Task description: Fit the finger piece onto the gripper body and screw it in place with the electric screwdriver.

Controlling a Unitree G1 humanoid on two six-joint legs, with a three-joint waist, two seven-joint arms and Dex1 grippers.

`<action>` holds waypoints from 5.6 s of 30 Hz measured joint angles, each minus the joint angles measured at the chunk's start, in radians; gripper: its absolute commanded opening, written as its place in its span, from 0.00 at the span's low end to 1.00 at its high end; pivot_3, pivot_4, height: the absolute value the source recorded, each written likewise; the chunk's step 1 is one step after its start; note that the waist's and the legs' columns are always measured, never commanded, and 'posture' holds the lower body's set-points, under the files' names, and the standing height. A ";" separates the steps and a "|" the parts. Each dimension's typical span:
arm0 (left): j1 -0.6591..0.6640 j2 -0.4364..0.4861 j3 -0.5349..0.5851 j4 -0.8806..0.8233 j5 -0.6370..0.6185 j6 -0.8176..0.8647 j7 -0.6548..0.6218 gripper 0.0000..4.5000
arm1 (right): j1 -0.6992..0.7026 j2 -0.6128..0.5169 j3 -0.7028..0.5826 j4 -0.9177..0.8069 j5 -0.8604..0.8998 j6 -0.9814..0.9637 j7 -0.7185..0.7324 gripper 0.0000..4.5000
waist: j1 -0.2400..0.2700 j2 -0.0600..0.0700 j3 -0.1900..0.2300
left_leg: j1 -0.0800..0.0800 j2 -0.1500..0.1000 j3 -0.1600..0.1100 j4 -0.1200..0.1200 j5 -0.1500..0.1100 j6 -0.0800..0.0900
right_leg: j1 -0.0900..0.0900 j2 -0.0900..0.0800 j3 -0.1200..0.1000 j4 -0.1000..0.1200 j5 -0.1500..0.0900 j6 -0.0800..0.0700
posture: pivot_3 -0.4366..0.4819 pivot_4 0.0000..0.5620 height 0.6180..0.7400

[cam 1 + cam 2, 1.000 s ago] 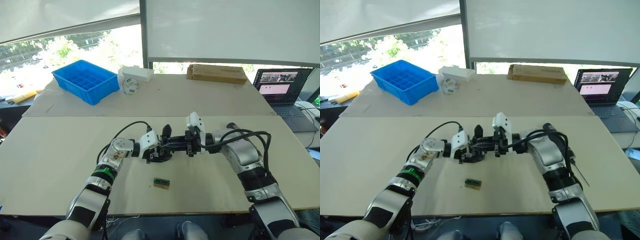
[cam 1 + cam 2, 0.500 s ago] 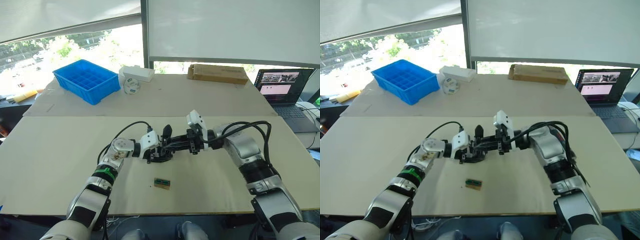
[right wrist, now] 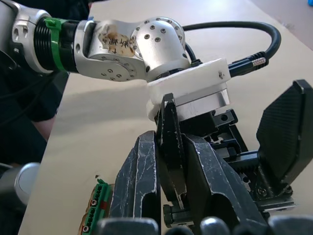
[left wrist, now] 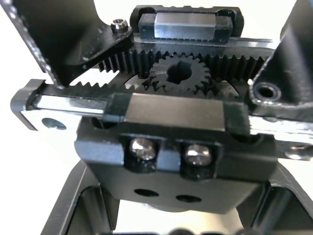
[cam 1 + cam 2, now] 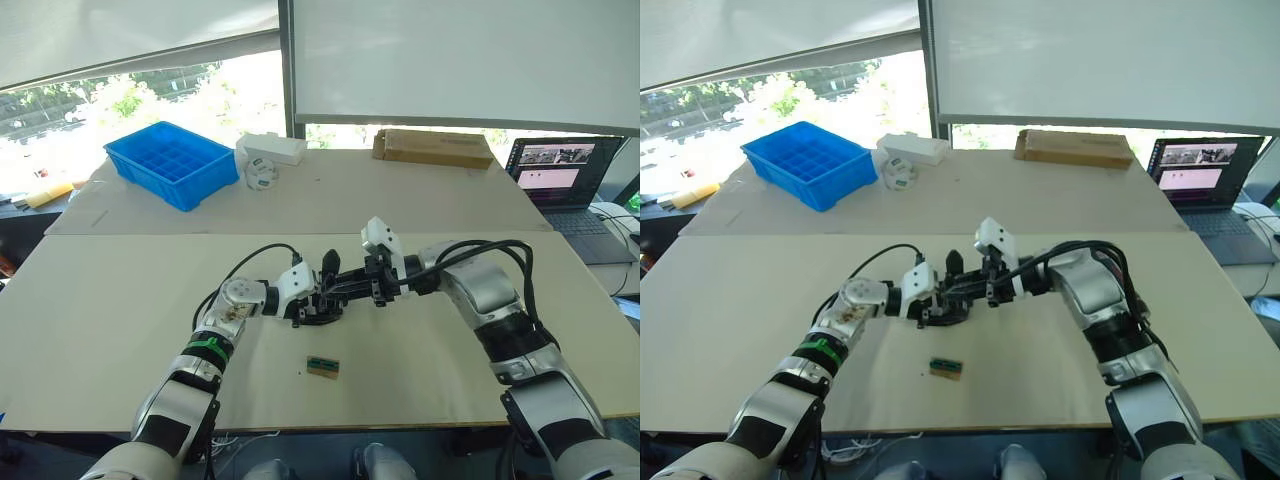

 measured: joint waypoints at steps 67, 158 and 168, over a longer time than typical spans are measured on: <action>-0.109 0.532 0.257 -1.202 -0.812 1.065 -0.124 1.00 | -0.129 -0.597 0.086 0.403 -0.319 0.347 0.007 0.99 | 0.006 0.007 0.036 | -0.033 -0.003 0.000 0.005 0.008 0.009 | -0.022 0.012 -0.004 -0.006 -0.001 0.011 | 0.48 0.27 0.98; 0.217 0.564 0.038 -1.205 -0.510 0.708 -0.226 1.00 | 0.334 -0.541 -0.285 -0.308 -0.210 -0.154 0.214 0.43 | 0.008 0.011 0.039 | -0.030 -0.001 0.003 0.019 0.009 0.007 | -0.023 0.016 -0.001 0.010 0.000 0.005 | 0.48 0.27 0.98; 0.350 0.545 0.055 -1.161 -0.505 0.604 -0.257 1.00 | 0.611 -0.245 -0.725 -0.835 0.379 0.266 -0.161 0.43 | 0.035 0.009 0.038 | -0.031 -0.003 0.000 0.019 0.008 0.009 | -0.021 0.013 -0.001 0.008 0.000 0.005 | 0.48 0.27 0.98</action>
